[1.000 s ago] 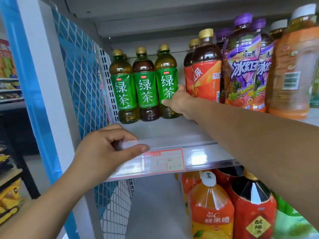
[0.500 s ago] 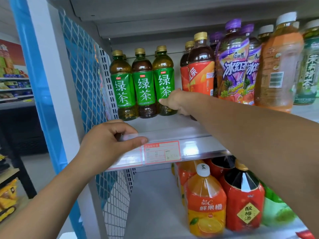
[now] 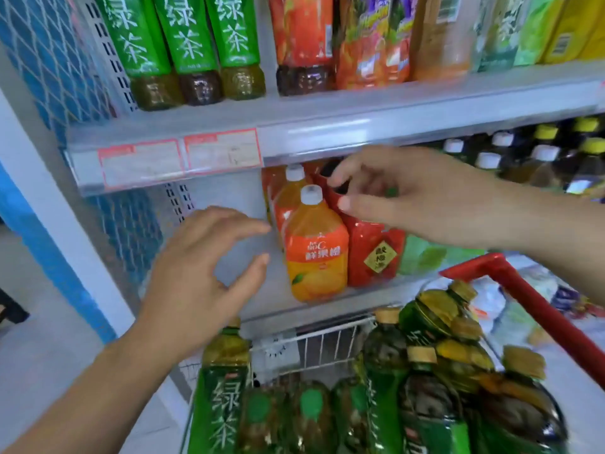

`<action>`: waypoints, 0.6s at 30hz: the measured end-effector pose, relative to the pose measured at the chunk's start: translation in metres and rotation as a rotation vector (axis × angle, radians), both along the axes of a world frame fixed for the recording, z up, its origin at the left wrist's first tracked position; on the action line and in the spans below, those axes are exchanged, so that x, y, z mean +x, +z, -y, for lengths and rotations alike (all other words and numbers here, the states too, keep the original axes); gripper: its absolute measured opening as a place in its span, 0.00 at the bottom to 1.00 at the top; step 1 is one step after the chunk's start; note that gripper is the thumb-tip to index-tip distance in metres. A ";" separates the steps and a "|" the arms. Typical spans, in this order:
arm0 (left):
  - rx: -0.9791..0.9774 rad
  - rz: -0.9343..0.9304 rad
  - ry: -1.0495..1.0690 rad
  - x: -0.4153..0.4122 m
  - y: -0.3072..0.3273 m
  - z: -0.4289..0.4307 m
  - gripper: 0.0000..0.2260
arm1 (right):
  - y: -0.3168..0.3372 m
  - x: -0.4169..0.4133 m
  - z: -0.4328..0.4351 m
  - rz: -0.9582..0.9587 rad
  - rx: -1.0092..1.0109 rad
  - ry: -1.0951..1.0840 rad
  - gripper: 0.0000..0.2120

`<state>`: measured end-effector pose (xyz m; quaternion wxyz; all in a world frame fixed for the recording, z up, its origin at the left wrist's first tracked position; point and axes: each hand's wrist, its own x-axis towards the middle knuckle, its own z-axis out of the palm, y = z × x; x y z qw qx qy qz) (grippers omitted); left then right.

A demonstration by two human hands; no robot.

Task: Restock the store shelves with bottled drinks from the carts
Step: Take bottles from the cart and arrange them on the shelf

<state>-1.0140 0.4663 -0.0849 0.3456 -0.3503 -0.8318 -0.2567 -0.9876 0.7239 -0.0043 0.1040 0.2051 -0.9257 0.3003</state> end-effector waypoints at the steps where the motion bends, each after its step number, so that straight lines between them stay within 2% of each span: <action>1: -0.015 0.118 -0.049 0.004 -0.018 -0.007 0.12 | -0.017 0.005 -0.014 0.086 0.123 -0.021 0.12; 4: -0.113 0.422 -0.128 0.013 -0.058 -0.030 0.16 | -0.064 0.011 -0.044 0.243 0.389 -0.072 0.14; 7: -0.141 0.728 -0.125 0.020 -0.080 -0.057 0.22 | -0.095 0.015 -0.052 0.354 0.450 -0.097 0.18; 9: -0.206 0.891 -0.132 0.024 -0.090 -0.073 0.24 | -0.110 0.015 -0.048 0.361 0.546 -0.096 0.21; 11: -0.250 0.958 -0.169 0.028 -0.096 -0.083 0.22 | -0.120 0.015 -0.041 0.274 0.676 -0.109 0.20; 14: -0.212 0.985 -0.179 0.032 -0.107 -0.083 0.21 | -0.125 0.015 -0.029 0.187 0.788 -0.135 0.19; 18: -0.102 0.919 -0.107 0.033 -0.111 -0.066 0.18 | -0.123 0.006 -0.026 0.308 0.662 -0.162 0.20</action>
